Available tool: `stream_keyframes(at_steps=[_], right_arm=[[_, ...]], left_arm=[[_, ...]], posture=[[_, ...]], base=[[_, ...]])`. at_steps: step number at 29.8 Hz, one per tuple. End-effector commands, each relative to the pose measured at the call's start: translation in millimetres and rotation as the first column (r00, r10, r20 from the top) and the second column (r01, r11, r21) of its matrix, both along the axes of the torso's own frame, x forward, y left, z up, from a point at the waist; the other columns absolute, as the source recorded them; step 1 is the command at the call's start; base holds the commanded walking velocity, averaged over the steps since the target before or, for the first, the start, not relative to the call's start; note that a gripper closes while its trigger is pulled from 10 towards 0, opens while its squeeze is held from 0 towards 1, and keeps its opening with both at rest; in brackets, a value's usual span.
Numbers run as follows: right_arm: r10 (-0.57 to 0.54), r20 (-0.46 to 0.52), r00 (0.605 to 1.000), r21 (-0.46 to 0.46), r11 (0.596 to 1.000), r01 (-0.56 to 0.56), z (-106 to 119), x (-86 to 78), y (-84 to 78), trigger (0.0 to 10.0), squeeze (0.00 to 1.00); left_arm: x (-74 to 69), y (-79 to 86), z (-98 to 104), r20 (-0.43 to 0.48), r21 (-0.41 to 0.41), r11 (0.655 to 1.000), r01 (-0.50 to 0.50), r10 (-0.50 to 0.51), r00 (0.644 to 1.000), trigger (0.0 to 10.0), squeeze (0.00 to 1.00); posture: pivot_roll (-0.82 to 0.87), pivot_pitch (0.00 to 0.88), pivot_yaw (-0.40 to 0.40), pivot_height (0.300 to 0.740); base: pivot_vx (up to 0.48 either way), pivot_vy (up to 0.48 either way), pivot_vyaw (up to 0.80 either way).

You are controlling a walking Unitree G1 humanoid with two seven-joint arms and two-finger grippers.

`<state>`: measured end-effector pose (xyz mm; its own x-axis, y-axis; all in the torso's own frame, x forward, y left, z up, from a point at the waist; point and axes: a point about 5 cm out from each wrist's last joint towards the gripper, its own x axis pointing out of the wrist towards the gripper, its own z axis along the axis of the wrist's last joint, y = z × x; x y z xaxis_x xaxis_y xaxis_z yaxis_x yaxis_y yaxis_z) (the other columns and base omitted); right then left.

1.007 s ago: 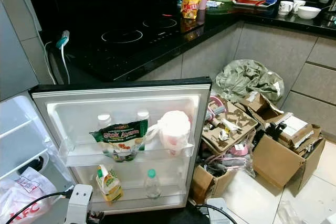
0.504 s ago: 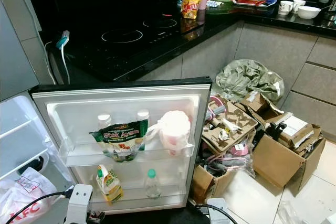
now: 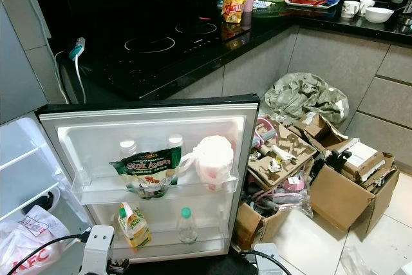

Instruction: Restocking fridge

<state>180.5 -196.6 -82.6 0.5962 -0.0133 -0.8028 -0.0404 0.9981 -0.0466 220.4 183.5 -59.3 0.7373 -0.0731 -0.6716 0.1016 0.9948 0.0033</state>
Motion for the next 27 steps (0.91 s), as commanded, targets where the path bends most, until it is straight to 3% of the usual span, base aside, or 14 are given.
stream_keyframes(at_steps=[1, 16, 17, 18, 19, 20, 21, 22, 23, 24, 25, 26, 27], right_arm=[[-0.013, -0.013, 1.0, -0.001, 1.0, 0.013, -1.3, -2.2, -0.4, 10.0, 1.0], [-0.01, -0.015, 1.0, -0.007, 1.0, 0.01, -1.3, -3.5, -3.8, 10.0, 1.0], [-0.009, -0.014, 1.0, -0.006, 1.0, 0.009, -1.1, -3.0, -3.5, 4.6, 0.92], [-0.008, -0.012, 1.0, -0.005, 1.0, 0.008, -0.9, -2.4, -3.0, 4.0, 0.79], [-0.008, -0.012, 1.0, -0.005, 1.0, 0.008, -0.9, -2.4, -3.0, 4.0, 0.79], [-0.008, -0.011, 1.0, -0.005, 1.0, 0.008, -0.7, -2.0, -2.7, 3.4, 0.62], [-0.007, -0.01, 1.0, -0.004, 1.0, 0.007, -0.6, -1.7, -2.4, 3.1, 0.45], [-0.007, -0.01, 1.0, -0.004, 1.0, 0.007, -0.6, -1.7, -2.4, 3.1, 0.45], [-0.007, -0.009, 1.0, -0.003, 1.0, 0.007, -0.6, -1.6, -2.3, 2.5, 0.27], [-0.007, -0.009, 1.0, -0.002, 1.0, 0.007, -0.6, -1.6, -2.2, 2.3, 0.24], [-0.008, -0.009, 1.0, -0.001, 1.0, 0.008, -0.6, -1.7, -2.2, 1.2, 0.11], [-0.008, -0.009, 1.0, -0.001, 1.0, 0.008, -0.7, -1.8, -2.1, 0.0, 0.01], [-0.008, -0.009, 1.0, 0.001, 1.0, 0.008, -0.8, -2.0, -2.0, 0.0, 0.0]], left_arm=[[-0.5, -4.6, -1.2, -0.01, -0.017, 1.0, -0.003, 0.003, 1.0, 10.0, 1.0], [-2.0, -7.8, -2.5, -0.012, -0.02, 1.0, -0.013, 0.012, 1.0, 10.0, 1.0], [-2.1, -7.7, -2.6, -0.013, -0.018, 1.0, -0.014, 0.014, 1.0, 4.2, 1.0], [-2.1, -7.6, -2.6, -0.013, -0.017, 1.0, -0.016, 0.016, 1.0, 3.0, 1.0], [-2.1, -7.6, -2.6, -0.013, -0.017, 1.0, -0.016, 0.016, 1.0, 3.0, 1.0], [-2.1, -7.4, -2.6, -0.012, -0.017, 1.0, -0.017, 0.017, 1.0, 1.5, 1.0], [-2.1, -7.1, -2.6, -0.012, -0.017, 1.0, -0.018, 0.018, 1.0, 0.1, 0.69], [-2.1, -7.1, -2.6, -0.012, -0.017, 1.0, -0.018, 0.018, 1.0, 0.1, 0.69], [-2.2, -6.9, -2.5, -0.012, -0.017, 1.0, -0.018, 0.018, 1.0, 0.0, 0.42], [-2.2, -6.8, -2.5, -0.012, -0.017, 1.0, -0.019, 0.018, 1.0, 0.0, 0.37], [-2.2, -6.7, -2.5, -0.012, -0.017, 1.0, -0.018, 0.018, 1.0, 0.0, 0.16], [-2.2, -6.6, -2.5, -0.011, -0.018, 1.0, -0.019, 0.018, 1.0, 0.0, 0.05], [-2.2, -6.4, -2.4, -0.011, -0.019, 1.0, -0.018, 0.018, 1.0, 0.0, 0.04]], posture=[[0.02, 0.0, 0.031, 0.74], [0.02, 0.0, 0.021, 0.74], [0.02, 0.0, 0.021, 0.74], [0.02, 0.0, 0.021, 0.74], [0.02, 0.0, 0.021, 0.74], [0.02, 0.0, 0.021, 0.74], [0.02, 0.0, 0.021, 0.74], [0.02, 0.0, 0.021, 0.74], [0.02, 0.0, 0.021, 0.74], [0.02, 0.0, 0.021, 0.74], [0.02, 0.0, 0.021, 0.74], [0.02, 0.0, 0.021, 0.74], [0.02, 0.0, 0.021, 0.74]], base=[[0.0, 0.0, 0.0], [0.0, 0.0, 0.0], [0.0, 0.0, 0.0], [0.0, 0.0, 0.0], [0.0, 0.0, 0.0], [0.0, 0.0, 0.0], [0.0, 0.0, 0.0], [0.0, 0.0, 0.0], [0.0, 0.0, 0.0], [0.0, 0.0, 0.0], [0.0, 0.0, 0.0], [0.0, 0.0, 0.0], [0.0, 0.0, 0.0]])
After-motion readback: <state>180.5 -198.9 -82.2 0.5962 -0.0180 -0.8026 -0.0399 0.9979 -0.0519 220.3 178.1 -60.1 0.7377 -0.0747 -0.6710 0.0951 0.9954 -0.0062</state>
